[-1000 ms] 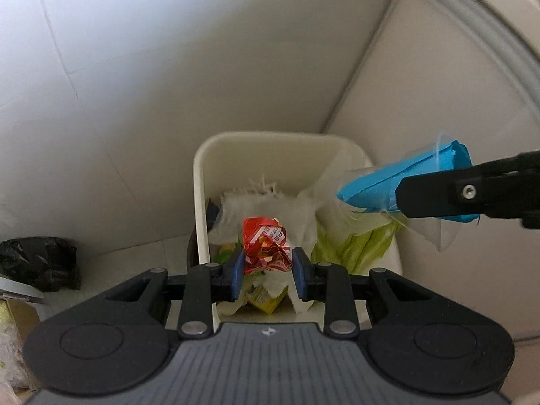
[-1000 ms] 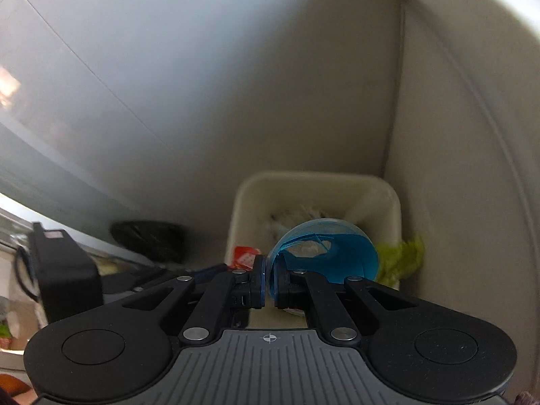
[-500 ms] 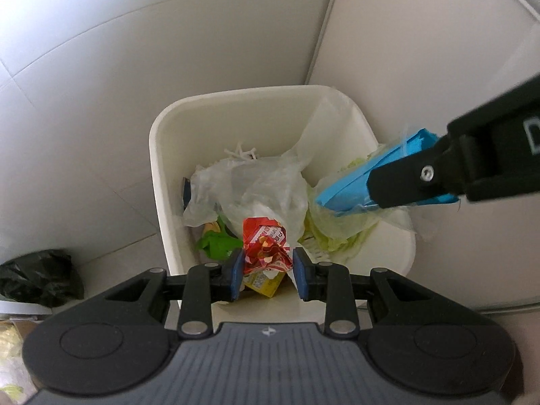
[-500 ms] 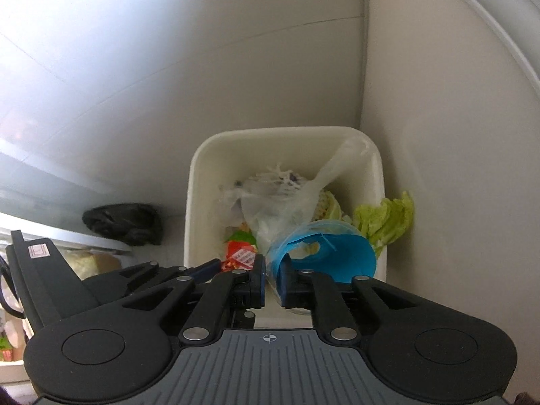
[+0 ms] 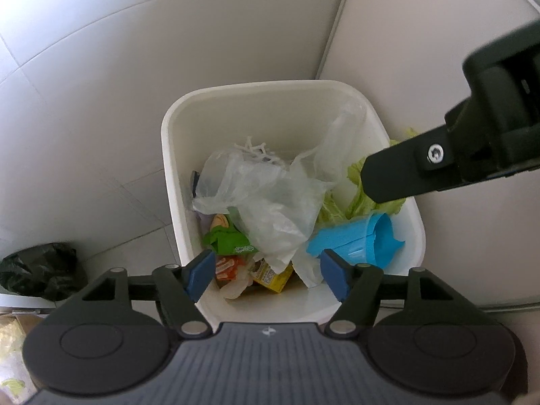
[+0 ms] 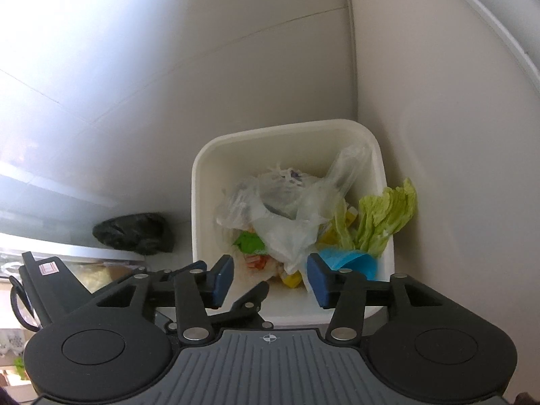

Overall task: Collect trash
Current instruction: 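Open both tools to drop the wrapper and cup into the bin, then move both tools back over the counter toward the tissue and plastic tray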

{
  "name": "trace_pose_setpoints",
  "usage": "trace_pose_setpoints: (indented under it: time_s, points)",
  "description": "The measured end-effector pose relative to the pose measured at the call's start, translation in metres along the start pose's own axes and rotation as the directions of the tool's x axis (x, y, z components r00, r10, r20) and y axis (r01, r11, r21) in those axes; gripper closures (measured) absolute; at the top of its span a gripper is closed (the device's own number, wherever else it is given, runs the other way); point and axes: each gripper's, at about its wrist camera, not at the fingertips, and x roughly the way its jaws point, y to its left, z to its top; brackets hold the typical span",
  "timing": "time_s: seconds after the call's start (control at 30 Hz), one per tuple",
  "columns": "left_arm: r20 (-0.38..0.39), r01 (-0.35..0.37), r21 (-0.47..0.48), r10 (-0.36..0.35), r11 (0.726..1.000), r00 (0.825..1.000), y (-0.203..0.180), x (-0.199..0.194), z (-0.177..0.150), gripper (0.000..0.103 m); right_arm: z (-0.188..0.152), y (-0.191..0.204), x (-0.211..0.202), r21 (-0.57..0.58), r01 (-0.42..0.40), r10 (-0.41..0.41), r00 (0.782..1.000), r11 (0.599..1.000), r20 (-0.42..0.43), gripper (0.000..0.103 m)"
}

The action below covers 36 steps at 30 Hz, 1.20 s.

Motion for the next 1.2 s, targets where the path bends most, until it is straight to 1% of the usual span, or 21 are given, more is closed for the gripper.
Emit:
trace_pose_setpoints:
  time_s: [0.2,0.33,0.47,0.6,0.67,0.73,0.87,0.93,1.07,1.2]
  points:
    - [0.017,0.007,-0.009,-0.006,1.000,1.000,0.001,-0.003,0.001,0.035,-0.002,0.001,-0.004,-0.008,-0.004,0.004,1.000,1.000,0.006,0.054]
    - [0.031,0.007,-0.019,-0.006,1.000,1.000,0.004,-0.012,0.000,0.034,-0.003,0.003,-0.013,-0.020,-0.010,0.010,1.000,1.000,0.016,0.051]
    - [0.049,0.005,-0.029,-0.004,1.000,0.999,0.008,-0.025,-0.001,0.031,-0.005,0.008,-0.026,-0.040,-0.024,0.025,0.999,0.999,0.029,0.050]
    - [0.064,-0.009,-0.028,0.011,1.000,0.998,0.011,-0.041,-0.002,0.030,-0.010,0.017,-0.045,-0.075,-0.035,0.039,0.998,0.997,0.043,0.044]
    - [0.078,-0.011,-0.019,0.013,1.000,0.997,0.012,-0.053,0.000,0.028,-0.012,0.022,-0.058,-0.106,-0.045,0.051,0.997,0.993,0.057,0.043]
    - [0.096,-0.013,-0.010,0.014,1.000,0.995,0.012,-0.066,0.001,0.023,-0.015,0.028,-0.073,-0.137,-0.058,0.069,0.995,0.989,0.075,0.038]
    - [0.131,-0.001,0.004,0.000,1.000,0.991,0.014,-0.091,0.004,0.019,-0.021,0.035,-0.109,-0.192,-0.098,0.123,0.985,0.976,0.121,0.033]
    - [0.148,0.007,0.012,-0.009,1.000,0.989,0.013,-0.102,0.006,0.016,-0.024,0.034,-0.128,-0.213,-0.108,0.141,0.979,0.971,0.149,0.028]
    - [0.197,0.034,0.035,-0.040,0.999,0.980,0.007,-0.126,0.010,0.009,-0.033,0.029,-0.164,-0.261,-0.087,0.146,0.965,0.961,0.217,0.023]
    - [0.250,0.063,0.050,-0.073,0.997,0.966,-0.002,-0.149,0.019,0.006,-0.042,0.009,-0.196,-0.281,-0.051,0.140,0.942,0.958,0.305,0.017]
